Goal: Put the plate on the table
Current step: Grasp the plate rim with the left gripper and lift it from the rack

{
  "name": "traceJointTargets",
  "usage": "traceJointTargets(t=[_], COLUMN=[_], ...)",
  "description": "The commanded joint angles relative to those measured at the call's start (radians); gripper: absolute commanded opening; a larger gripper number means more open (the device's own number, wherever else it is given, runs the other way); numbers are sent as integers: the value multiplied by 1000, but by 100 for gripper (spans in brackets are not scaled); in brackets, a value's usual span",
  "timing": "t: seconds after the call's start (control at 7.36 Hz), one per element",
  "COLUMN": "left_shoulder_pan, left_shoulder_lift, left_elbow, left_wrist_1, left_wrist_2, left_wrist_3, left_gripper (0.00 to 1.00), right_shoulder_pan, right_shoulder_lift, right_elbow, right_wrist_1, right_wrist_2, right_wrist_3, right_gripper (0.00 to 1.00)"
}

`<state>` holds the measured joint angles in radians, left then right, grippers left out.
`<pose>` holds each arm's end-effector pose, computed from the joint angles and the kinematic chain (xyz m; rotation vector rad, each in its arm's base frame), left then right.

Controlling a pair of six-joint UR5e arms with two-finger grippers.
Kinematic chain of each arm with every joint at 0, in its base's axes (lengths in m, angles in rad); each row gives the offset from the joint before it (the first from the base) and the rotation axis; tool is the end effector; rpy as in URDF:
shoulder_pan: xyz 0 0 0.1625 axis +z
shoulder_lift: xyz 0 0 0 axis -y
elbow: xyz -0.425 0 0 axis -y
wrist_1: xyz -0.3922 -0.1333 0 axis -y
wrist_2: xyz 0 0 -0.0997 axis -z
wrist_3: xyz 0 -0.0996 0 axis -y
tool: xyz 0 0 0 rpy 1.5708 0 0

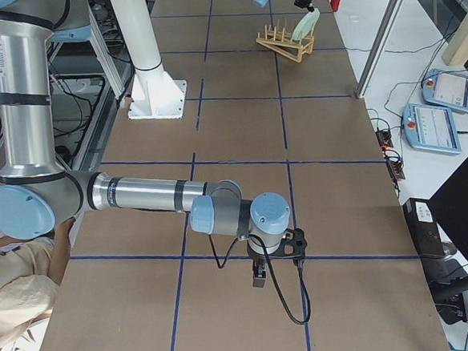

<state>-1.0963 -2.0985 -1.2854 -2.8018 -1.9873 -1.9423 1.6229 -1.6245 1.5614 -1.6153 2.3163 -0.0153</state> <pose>0.2349 -0.6608 0.3452 0.2056 1.5311 -0.8750 0.0896 -0.4558 0.6951 -0.0774 -0.7479 0.0752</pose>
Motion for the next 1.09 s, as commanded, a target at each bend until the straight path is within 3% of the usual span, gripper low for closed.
traceJointTargets(t=[0.0, 0.41, 0.54, 0.81, 0.95], left_shoulder_pan=[-40, -53, -42, 8, 98], left_shoulder_lift=[0, 0, 0, -23, -65], left_elbow=[-66, -240, -315, -455, -472], left_wrist_1=[4, 13, 110, 429, 609], left_wrist_2=[-13, -13, -12, -7, 8], left_wrist_3=[-4, -208, -223, -210, -182], left_gripper=[0, 0, 0, 0, 0], right_shoulder_pan=[0, 0, 0, 0, 0], right_shoulder_lift=[0, 0, 0, 0, 0], right_elbow=[0, 0, 0, 0, 0], right_wrist_1=[0, 0, 0, 0, 0], right_wrist_2=[0, 0, 0, 0, 0], right_wrist_3=[0, 0, 0, 0, 0], right_gripper=[100, 100, 100, 100, 100])
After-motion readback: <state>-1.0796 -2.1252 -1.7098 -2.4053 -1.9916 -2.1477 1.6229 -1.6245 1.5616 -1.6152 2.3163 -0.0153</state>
